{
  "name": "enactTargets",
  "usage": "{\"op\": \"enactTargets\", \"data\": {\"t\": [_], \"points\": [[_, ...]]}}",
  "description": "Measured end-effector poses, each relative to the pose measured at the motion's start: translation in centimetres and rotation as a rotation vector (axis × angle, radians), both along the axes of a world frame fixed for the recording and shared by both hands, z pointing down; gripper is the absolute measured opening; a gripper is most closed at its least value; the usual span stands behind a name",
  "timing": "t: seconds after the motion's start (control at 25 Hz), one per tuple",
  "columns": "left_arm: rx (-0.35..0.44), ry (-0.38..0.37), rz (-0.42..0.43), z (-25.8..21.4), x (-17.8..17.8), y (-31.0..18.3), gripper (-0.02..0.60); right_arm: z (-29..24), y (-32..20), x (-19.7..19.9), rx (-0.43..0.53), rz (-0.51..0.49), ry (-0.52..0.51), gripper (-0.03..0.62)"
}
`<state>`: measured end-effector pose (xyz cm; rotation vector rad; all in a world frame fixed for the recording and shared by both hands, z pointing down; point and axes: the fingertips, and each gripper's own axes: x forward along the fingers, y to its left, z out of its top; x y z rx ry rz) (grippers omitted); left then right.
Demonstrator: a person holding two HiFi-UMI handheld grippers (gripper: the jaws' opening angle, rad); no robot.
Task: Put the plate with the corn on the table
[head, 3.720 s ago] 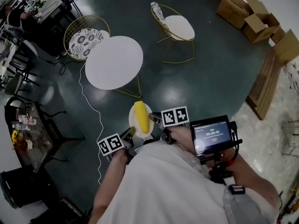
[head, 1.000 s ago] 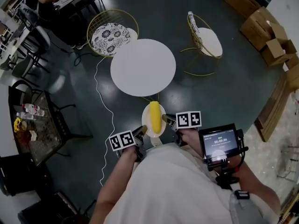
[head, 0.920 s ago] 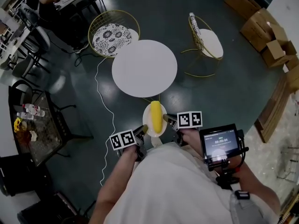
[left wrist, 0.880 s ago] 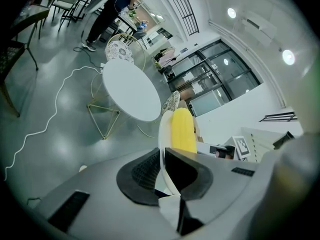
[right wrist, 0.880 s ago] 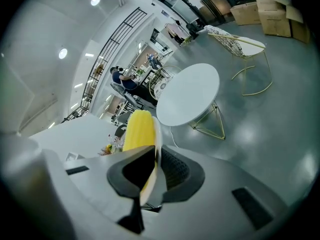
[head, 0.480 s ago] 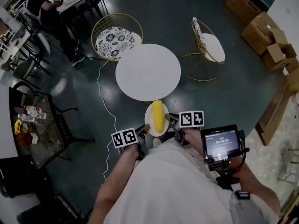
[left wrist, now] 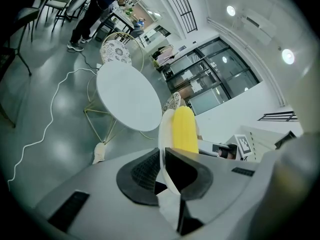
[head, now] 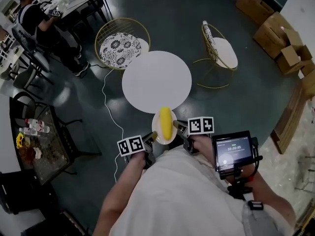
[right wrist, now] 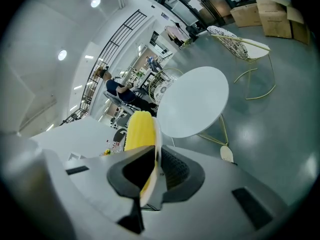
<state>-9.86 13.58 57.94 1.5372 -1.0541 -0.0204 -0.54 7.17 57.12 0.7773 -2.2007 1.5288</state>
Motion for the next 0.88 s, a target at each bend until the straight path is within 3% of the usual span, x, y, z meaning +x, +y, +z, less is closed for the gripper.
{"op": "enactTargets", "data": {"t": [0.32,0.88], "points": [[-0.01,0.0,0.012,1.0,-1.7,-5.8,0.038,1.0,-5.7,-1.6,-0.018,0.008,0.001,0.049],[-0.032,-0.012,0.076,1.2,-1.7,-8.3,0.038,1.6,-7.6,-1.3,-0.056,0.054,0.008,0.049]]}}
